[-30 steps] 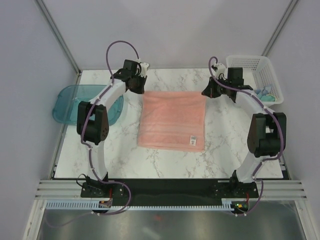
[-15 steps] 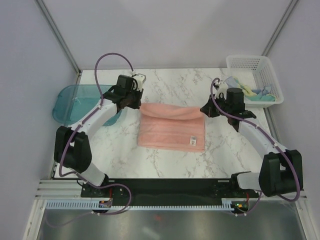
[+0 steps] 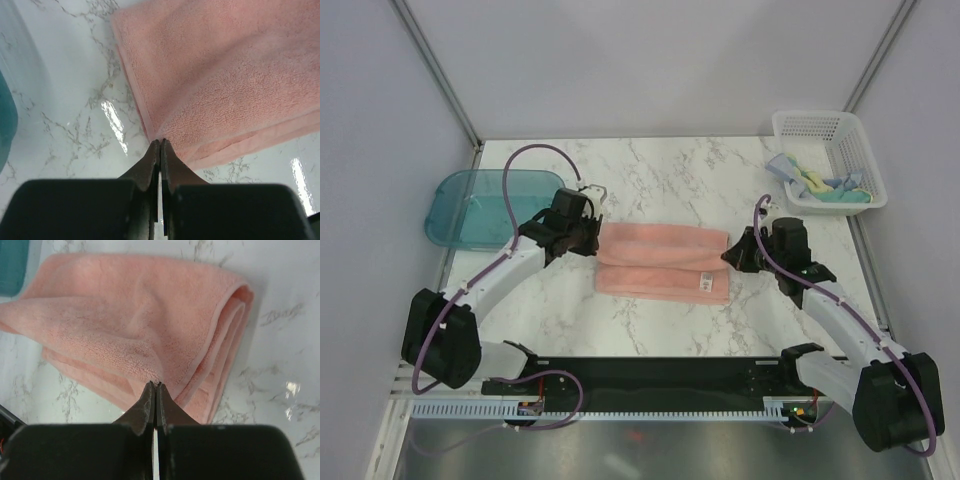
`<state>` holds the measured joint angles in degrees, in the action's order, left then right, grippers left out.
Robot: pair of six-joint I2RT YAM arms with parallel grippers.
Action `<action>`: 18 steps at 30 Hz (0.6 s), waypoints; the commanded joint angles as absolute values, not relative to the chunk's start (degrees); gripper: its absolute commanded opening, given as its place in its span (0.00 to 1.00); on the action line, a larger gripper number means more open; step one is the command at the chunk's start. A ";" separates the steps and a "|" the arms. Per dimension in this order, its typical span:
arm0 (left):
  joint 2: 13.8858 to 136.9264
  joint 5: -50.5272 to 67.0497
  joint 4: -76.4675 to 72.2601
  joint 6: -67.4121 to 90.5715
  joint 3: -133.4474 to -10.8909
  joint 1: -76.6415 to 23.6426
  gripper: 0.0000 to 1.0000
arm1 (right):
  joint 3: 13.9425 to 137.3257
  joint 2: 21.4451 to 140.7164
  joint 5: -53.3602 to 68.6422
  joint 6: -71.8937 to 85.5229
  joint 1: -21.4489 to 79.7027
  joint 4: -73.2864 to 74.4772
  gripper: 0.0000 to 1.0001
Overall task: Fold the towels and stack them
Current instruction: Fold the towel
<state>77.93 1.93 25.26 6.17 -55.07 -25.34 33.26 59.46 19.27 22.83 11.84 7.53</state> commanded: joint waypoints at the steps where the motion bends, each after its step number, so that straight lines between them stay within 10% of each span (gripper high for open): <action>1: 74.45 0.88 25.05 10.02 -52.83 -26.89 0.02 | 28.93 56.44 17.32 28.57 13.71 7.47 0.00; 8: 74.44 2.37 30.31 10.64 -51.68 -28.30 0.07 | 24.61 51.51 15.83 30.23 14.76 12.03 0.09; 18: 74.63 -3.76 41.57 13.70 -56.32 -29.00 0.43 | 27.84 46.49 7.32 36.82 14.85 24.86 0.41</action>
